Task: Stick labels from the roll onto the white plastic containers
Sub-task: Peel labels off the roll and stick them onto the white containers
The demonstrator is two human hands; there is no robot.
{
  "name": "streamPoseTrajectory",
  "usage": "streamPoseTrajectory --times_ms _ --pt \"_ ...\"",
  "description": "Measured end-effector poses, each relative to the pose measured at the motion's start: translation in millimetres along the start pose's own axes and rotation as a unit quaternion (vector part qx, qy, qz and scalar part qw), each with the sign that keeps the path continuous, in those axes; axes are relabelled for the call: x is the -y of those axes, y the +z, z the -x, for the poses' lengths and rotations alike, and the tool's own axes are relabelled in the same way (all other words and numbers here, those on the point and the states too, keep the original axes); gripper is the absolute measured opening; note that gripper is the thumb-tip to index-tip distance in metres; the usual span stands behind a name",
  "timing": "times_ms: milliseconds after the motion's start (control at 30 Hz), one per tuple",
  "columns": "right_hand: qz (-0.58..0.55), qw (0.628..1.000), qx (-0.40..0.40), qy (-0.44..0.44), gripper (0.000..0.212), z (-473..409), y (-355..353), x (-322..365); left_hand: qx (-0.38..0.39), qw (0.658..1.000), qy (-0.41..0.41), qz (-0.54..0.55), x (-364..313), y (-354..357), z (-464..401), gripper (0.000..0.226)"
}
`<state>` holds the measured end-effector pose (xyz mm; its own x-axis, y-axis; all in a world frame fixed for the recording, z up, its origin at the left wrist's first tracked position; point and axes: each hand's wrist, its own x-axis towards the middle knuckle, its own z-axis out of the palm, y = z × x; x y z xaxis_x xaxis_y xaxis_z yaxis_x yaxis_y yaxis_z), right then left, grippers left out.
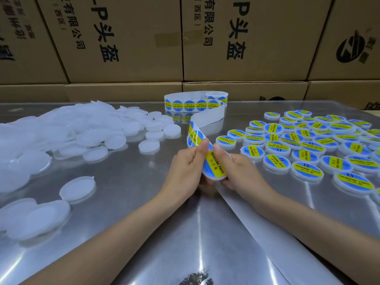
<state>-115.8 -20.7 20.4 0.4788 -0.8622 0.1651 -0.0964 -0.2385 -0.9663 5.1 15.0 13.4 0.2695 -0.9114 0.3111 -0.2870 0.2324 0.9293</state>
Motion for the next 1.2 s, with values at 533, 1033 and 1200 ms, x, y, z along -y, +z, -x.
streamPoseTrajectory --times_ms 533,1033,1200 --pt "-0.189 0.973 -0.086 0.103 0.023 -16 -15 -4 0.062 0.984 0.002 -0.166 8 -4 0 0.025" --pt "-0.303 0.919 -0.118 0.224 0.034 -28 -47 -5 0.166 0.898 0.087 -0.398 5 -2 6 0.034" --pt "-0.298 0.915 -0.120 0.243 0.038 -27 -49 -3 0.166 0.890 0.100 -0.414 5 -2 6 0.036"
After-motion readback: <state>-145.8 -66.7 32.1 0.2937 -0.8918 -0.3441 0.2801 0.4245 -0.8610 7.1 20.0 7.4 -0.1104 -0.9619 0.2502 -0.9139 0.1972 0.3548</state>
